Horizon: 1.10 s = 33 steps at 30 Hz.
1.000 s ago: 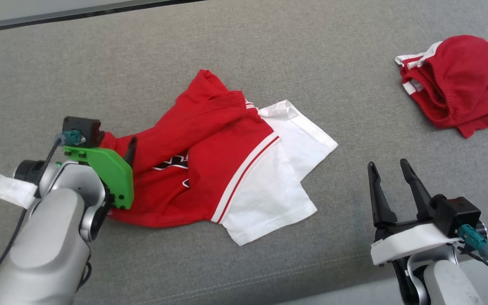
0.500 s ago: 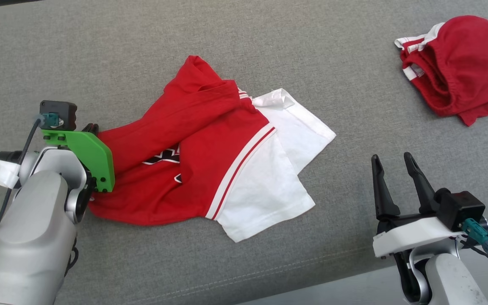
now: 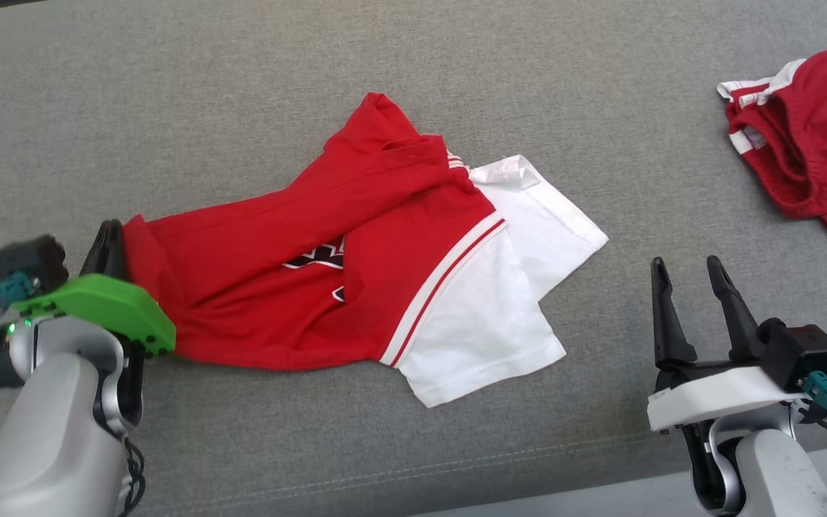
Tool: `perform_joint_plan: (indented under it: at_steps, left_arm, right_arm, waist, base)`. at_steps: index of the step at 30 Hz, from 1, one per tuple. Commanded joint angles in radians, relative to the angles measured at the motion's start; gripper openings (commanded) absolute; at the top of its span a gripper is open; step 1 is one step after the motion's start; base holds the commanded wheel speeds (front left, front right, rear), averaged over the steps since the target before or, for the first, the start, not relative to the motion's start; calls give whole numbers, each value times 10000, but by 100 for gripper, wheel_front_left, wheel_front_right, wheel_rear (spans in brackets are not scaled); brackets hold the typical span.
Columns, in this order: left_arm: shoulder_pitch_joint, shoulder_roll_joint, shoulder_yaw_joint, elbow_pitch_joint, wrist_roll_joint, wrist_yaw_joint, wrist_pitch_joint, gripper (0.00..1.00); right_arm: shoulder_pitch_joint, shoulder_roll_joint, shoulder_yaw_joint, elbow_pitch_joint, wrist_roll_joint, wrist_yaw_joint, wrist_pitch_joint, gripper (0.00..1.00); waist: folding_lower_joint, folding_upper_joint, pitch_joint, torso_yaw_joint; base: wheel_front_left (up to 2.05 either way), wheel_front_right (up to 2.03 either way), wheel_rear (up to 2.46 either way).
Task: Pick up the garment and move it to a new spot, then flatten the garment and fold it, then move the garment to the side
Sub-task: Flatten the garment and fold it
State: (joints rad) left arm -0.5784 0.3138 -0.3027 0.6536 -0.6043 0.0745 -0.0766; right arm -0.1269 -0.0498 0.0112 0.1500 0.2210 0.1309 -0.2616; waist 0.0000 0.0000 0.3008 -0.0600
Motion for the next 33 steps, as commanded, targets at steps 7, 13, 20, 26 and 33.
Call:
perform_joint_plan:
  at_steps: [7,13,20,26,33]
  left_arm:
    - [1840,-47,644,-1180,-650,397,-716,0]
    - [2359,38,586,-1544,-372,678,-1184,100]
    - [2852,279,646,-2282,393,1260,-1751,100]
    - [3755,420,767,-3879,1198,1552,-1884,100]
    - [5284,437,516,-5619,1501,1596,-1861,100]
  right_arm:
    - [88,-28,-204,-90,-84,-4,-28,100]
    - [-77,-29,-111,-17,-1,-3,4,100]
    - [-101,-27,-19,16,0,-4,-4,100]
    - [4,-44,172,-33,-139,-3,-8,100]
    - [527,-81,468,-128,-184,-3,197,100]
  waist:
    - [0,0,-57,605]
    - [0,0,-272,692]
    - [0,0,-637,654]
    - [0,0,-1191,614]
    - [0,0,-1889,584]
  base:
    - [0,0,0]
    - [0,0,0]
    - [0,0,0]
    - [0,0,0]
    - [0,0,0]
